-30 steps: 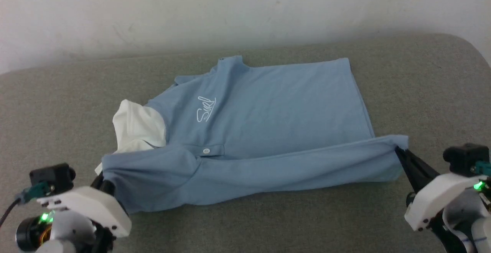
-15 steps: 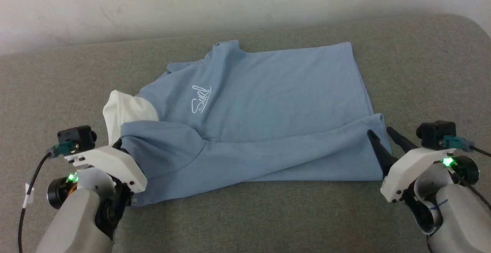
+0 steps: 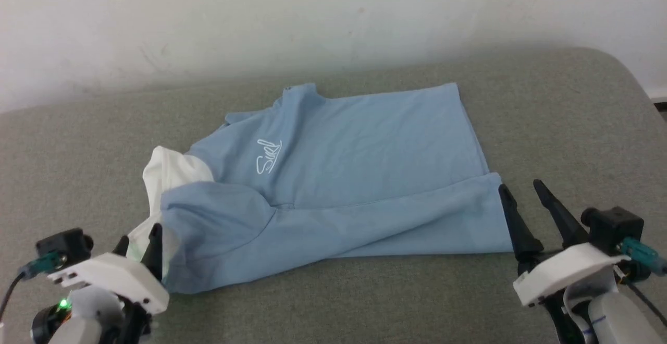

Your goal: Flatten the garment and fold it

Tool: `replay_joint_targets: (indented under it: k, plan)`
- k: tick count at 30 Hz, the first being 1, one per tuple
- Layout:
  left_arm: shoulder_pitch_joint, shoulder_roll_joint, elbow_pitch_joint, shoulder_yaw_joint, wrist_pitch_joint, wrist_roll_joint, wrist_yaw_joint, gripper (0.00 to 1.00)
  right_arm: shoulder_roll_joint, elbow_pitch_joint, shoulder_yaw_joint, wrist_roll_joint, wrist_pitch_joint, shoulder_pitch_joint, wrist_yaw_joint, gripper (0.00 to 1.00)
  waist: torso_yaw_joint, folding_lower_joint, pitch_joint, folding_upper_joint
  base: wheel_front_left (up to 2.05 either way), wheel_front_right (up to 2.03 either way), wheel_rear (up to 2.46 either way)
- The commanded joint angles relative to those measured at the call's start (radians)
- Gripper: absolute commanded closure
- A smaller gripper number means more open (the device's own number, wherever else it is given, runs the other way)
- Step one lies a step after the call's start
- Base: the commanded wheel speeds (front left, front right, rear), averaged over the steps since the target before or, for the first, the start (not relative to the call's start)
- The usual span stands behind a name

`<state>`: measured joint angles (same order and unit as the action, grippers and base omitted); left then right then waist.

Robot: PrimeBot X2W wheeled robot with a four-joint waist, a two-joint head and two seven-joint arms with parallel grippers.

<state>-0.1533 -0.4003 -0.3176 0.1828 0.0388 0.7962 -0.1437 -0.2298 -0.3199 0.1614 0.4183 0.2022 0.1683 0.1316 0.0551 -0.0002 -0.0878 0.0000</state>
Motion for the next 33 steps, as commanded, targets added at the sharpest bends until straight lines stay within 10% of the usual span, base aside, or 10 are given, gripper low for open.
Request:
replay_joint_targets:
  k: [1,11,25,26,28,33]
  plan:
    - [0.059,-0.029,0.089,-0.013,0.045,0.017,-0.027,0.0,0.019,0.056,-0.017,-0.021,-0.014,-0.038,-0.001,0.0,0.014,0.0002,0.025,0.0,0.0,0.0,0.0]
    - [0.203,-0.1,0.397,0.012,0.305,0.076,-0.137,0.0,0.07,0.253,-0.04,-0.08,-0.122,-0.113,-0.001,0.0,0.055,0.0002,-0.004,0.0,0.0,0.0,0.0]
    - [0.053,-0.018,0.113,0.175,0.473,0.095,-0.083,0.0,0.065,0.279,-0.03,-0.061,-0.156,-0.096,-0.001,0.0,0.1,0.0002,-0.057,0.0,0.0,0.0,0.0]
    - [0.042,-0.012,0.092,0.188,0.48,0.092,-0.075,0.2,0.063,0.28,-0.037,-0.059,-0.157,-0.098,-0.001,0.0,0.098,0.0002,-0.06,0.0,0.0,0.0,0.0]
    - [0.023,0.003,0.054,0.207,0.49,0.093,-0.057,0.92,0.061,0.281,-0.054,-0.056,-0.163,-0.102,-0.001,0.0,0.094,0.0002,-0.065,0.0,0.0,0.0,0.0]
    - [-0.011,0.023,-0.016,0.226,0.487,0.091,-0.028,1.0,0.055,0.29,-0.09,-0.042,-0.184,-0.104,-0.001,0.0,0.083,0.0002,-0.069,0.0,0.0,0.0,0.0]
